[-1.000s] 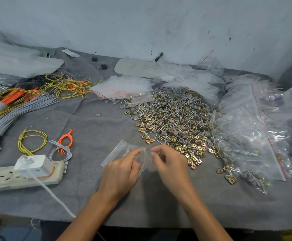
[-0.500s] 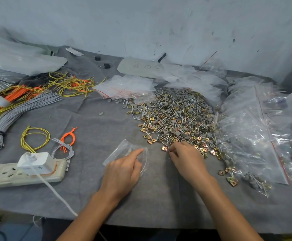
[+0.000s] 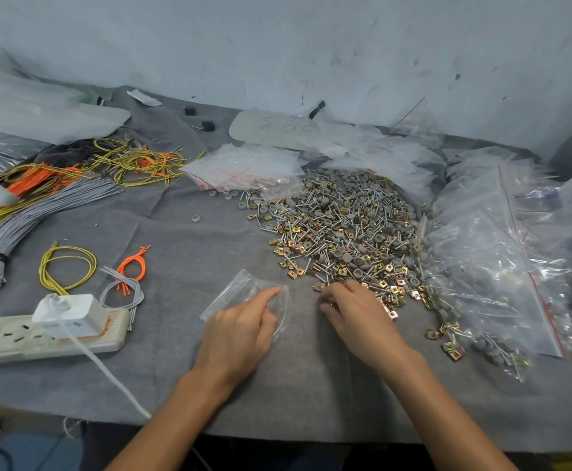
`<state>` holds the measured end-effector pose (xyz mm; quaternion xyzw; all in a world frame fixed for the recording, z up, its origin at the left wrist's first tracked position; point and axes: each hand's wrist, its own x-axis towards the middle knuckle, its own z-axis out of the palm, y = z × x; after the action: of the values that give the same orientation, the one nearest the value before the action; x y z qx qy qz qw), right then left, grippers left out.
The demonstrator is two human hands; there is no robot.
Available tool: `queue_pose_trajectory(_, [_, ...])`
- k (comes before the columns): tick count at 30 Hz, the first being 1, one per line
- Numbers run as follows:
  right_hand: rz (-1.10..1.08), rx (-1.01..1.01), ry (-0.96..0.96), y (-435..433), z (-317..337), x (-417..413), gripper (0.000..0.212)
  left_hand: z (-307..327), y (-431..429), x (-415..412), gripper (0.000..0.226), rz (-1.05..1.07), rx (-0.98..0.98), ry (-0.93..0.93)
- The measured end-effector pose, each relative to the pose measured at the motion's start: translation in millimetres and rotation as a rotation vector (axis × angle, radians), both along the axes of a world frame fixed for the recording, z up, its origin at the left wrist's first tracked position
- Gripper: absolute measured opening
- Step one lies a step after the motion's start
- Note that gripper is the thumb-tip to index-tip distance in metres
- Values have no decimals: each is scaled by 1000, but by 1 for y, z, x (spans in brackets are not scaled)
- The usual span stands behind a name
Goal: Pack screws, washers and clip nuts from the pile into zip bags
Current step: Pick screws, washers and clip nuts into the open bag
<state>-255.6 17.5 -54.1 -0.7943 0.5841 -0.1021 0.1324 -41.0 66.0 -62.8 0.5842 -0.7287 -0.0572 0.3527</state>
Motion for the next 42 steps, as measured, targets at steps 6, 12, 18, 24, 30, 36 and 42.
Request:
queue_pose_trajectory(6, [-40,-15,-200,6,3,-3,21,0,0,1,48,-2,3,2])
queue_pose_trajectory(12, [-272,274,-1060,22,13,-2,32,-1,0,1,49,0,5,-5])
queue_pose_trajectory(18, [-306,432,-1374,33,13,3,27,-2,0,0,49,0,11,-6])
queue_pose_trajectory(24, [-275,482,-1494,39,14,8,21,-2,0,1,49,8,5,-13])
queue_pose_trajectory(30, [-235,440,-1361,46,9,21,15,-2,-1,0,50,9,9,-19])
queue_pose_trajectory(36, [-106,81,-884,46,5,57,15,0,1,0,48,-3,-13,-25])
queue_pose_trajectory(42, [-30,-109,-476,39,0,74,16,0,1,1,52,3,-3,-11])
